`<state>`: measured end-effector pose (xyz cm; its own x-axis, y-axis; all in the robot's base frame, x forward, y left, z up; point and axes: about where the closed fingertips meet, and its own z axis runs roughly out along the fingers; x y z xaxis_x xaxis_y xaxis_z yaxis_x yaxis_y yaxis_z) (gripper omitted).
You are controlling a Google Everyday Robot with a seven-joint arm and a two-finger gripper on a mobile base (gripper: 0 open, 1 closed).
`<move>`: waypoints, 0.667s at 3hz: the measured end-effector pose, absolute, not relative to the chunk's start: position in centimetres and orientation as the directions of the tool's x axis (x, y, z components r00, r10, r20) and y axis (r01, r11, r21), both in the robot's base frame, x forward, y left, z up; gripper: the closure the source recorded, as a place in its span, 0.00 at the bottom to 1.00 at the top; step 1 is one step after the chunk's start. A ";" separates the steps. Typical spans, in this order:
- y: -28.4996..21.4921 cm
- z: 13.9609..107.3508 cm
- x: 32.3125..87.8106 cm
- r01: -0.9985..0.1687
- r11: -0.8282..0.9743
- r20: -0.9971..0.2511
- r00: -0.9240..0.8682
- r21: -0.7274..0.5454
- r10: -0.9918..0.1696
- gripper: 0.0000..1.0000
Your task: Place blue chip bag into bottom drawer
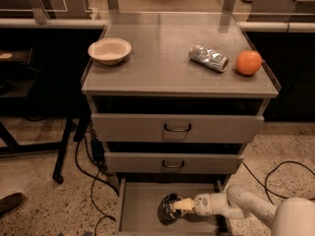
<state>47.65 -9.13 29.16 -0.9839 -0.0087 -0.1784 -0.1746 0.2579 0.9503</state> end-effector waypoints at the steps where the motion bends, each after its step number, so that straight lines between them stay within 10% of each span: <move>1: -9.1 29.1 47.6 -0.174 0.258 -0.178 -0.984 0.950 -0.009 1.00; 2: -8.5 27.2 48.1 -0.157 0.236 -0.164 -0.986 0.959 0.012 1.00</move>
Offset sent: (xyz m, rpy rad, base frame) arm 0.0175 0.0153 -0.0631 0.0806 0.0430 -0.0627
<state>48.11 -8.47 27.21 -0.9864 0.0116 -0.1643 -0.1570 0.2356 0.9591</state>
